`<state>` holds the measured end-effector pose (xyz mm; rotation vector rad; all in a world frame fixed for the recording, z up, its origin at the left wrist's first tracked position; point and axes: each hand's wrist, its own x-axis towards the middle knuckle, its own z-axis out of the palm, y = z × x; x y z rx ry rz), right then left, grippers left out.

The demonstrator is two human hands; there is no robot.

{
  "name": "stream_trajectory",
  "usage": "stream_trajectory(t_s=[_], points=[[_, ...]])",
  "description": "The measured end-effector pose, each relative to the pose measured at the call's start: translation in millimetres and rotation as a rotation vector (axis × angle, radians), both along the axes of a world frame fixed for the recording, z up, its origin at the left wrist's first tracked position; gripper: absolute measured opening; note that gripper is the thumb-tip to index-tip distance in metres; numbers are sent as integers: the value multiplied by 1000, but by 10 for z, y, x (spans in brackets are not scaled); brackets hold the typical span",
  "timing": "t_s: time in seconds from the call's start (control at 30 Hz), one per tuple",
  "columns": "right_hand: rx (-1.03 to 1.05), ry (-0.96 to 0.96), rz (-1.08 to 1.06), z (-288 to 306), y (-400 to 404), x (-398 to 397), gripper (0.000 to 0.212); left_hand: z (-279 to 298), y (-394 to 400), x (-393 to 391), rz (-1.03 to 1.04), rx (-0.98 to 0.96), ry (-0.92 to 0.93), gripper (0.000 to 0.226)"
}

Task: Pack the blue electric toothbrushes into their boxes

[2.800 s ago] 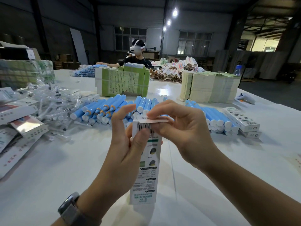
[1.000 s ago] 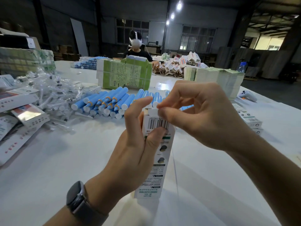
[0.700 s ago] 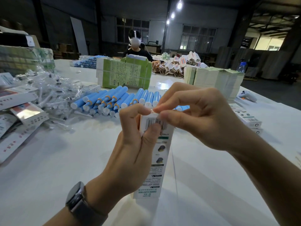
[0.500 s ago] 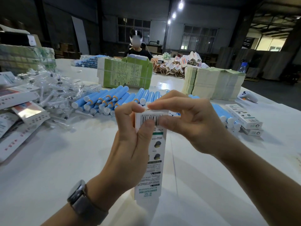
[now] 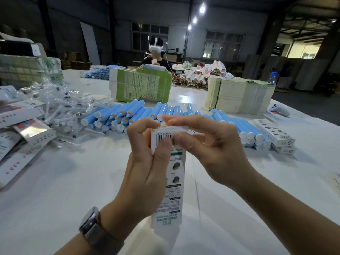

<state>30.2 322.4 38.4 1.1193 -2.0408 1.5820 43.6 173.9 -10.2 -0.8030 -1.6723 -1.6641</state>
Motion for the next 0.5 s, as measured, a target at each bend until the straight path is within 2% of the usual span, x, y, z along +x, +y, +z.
stream_trajectory(t_s=[0.33,0.5], points=[[102,185,-26,38,48,6,23,5,7,-7,14,20,20,20],[79,163,-61,-4,34,-2,22,-18,0,-26,-21,32,-4,16]])
